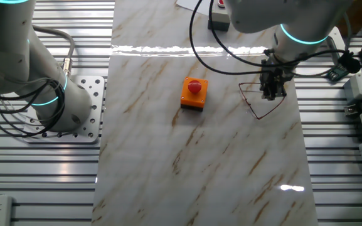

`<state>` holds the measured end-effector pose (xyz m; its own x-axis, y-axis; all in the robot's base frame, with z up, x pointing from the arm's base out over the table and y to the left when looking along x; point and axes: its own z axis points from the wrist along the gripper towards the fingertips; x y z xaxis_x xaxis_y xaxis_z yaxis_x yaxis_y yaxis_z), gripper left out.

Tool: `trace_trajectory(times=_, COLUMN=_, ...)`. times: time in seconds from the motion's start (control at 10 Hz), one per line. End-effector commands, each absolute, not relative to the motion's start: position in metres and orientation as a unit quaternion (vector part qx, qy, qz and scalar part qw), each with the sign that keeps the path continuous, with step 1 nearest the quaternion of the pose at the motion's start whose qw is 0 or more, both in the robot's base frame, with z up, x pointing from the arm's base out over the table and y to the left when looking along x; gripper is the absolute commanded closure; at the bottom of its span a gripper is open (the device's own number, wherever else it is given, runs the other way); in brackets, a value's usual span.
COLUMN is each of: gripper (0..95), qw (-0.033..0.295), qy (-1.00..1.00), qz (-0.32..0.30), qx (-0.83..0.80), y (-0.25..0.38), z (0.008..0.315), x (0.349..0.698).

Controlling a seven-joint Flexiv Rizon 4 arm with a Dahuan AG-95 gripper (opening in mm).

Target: Unfold the leg of the glasses (with one hand)

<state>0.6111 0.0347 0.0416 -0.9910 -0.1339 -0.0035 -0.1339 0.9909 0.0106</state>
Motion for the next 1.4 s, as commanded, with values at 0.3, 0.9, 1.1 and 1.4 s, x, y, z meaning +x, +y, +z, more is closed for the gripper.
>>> trace_trajectory(times=0.3, gripper=76.0, qw=0.0, qy=0.998, qz=0.012, qx=-0.061, y=0.038, z=0.035, x=0.615)
trace_trajectory(times=0.9, gripper=76.0, qw=0.01, qy=0.998, qz=0.007, qx=-0.066, y=0.041, z=0.029, x=0.62)
trace_trajectory(times=1.1, gripper=76.0, qw=0.017, qy=0.997, qz=0.005, qx=-0.071, y=0.04, z=0.027, x=0.621)
trace_trajectory(times=1.4, gripper=76.0, qw=0.02, qy=0.997, qz=0.005, qx=-0.071, y=0.039, z=0.02, x=0.626)
